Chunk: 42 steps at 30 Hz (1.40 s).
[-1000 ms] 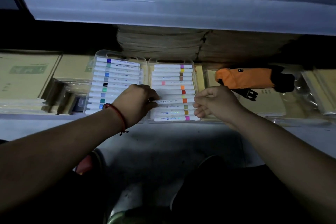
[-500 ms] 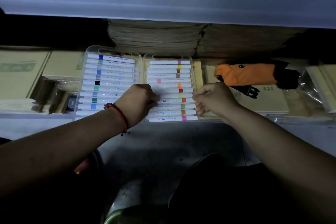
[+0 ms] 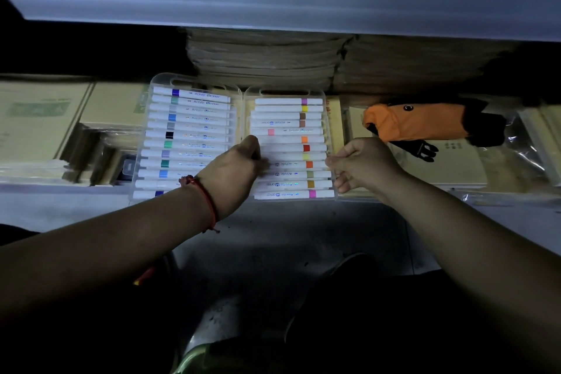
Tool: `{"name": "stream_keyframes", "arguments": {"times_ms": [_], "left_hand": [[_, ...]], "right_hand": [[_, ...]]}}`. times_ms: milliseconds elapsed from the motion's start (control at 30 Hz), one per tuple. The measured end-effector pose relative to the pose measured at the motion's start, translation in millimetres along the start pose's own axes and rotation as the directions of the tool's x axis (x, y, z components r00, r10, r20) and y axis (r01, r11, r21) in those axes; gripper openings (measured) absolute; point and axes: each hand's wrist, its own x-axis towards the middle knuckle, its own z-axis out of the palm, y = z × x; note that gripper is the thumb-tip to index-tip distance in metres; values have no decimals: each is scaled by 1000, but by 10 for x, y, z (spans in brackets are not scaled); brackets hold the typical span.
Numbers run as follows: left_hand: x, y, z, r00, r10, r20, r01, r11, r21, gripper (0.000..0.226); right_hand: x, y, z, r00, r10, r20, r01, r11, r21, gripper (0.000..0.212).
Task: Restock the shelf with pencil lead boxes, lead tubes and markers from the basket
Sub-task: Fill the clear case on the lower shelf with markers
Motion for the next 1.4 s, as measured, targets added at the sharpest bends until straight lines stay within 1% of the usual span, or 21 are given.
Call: {"name": "stream_keyframes", "arguments": {"times_ms": [33,100,167,200,267,333,400,467,533,567,667,733,800,867,967,1100,1200,1300,1334,1367,1400], "left_hand": [[-35,-3,-17,1000,9,28,-7,999,-39,15],[-108,-35,-24,994,95,53,-98,992,75,17],[-146,-36,-23,986,133,103,-144,984,108,26],[-153,-15,-26,983,153,101,-166,977,134,26],[-183,58,-63,984,156,89,-171,965,197,18],[-200,61,-57,989,123,79,-138,966,219,25],[-179,23,-46,996,72,47,-80,980,180,39],[-136,24,-51,999,18,31,-21,994,104,51],[-118,43,-67,996,-81,30,80,997,20,41],[-110,63,-75,993,-115,6,115,993,-41,37],[-86,84,-63,979,-188,-85,169,967,-192,33],[-46,33,-65,969,-228,-92,196,944,-267,29],[-4,-19,-92,973,-208,-96,172,939,-297,25],[19,-29,-146,985,-139,-99,102,945,-310,23],[41,-61,-210,995,-55,-81,24,939,-344,26],[65,-78,-292,990,41,-138,-84,944,-319,23],[81,-82,-401,984,1,-179,-62,940,-334,20],[87,-114,-548,985,-62,-160,0,933,-361,14],[80,-135,-584,986,-87,-143,25,923,-385,12],[68,-158,-605,986,-112,-120,53,908,-415,10],[48,-175,-623,987,-128,-99,70,892,-446,8]], "right_hand": [[4,1,2,1000,8,3,-8,1000,0,18],[10,12,16,1000,7,-4,-7,1000,-16,17],[11,28,41,1000,-12,-20,11,999,-50,16],[9,32,53,999,-23,-27,21,997,-68,15],[-3,29,61,998,-44,-37,40,994,-97,14],[-22,17,59,998,-61,-32,56,990,-127,13],[-43,-1,55,997,-73,-14,69,981,-184,14],[-56,-24,52,996,-90,3,88,966,-241,13],[-62,-44,57,995,-100,11,100,958,-267,12],[-67,-50,60,995,-102,11,102,958,-268,12],[-76,-39,75,994,-111,3,108,961,-255,15],[-82,-28,78,994,-105,-10,99,966,-238,15],[-84,-22,76,996,-93,-17,87,971,-223,13],[-87,-24,74,996,-86,-20,80,974,-211,13],[-93,-34,77,996,-82,-20,76,976,-204,15],[-96,-39,75,997,-70,-23,65,979,-191,16],[-100,-47,75,998,-60,-29,54,981,-189,14],[-113,-60,82,999,-43,-26,37,980,-196,11],[-113,-65,86,998,-51,-34,42,976,-214,10],[-117,-79,86,995,-79,-53,63,964,-257,13],[-120,-105,80,987,-137,-79,106,943,-315,21]]}}
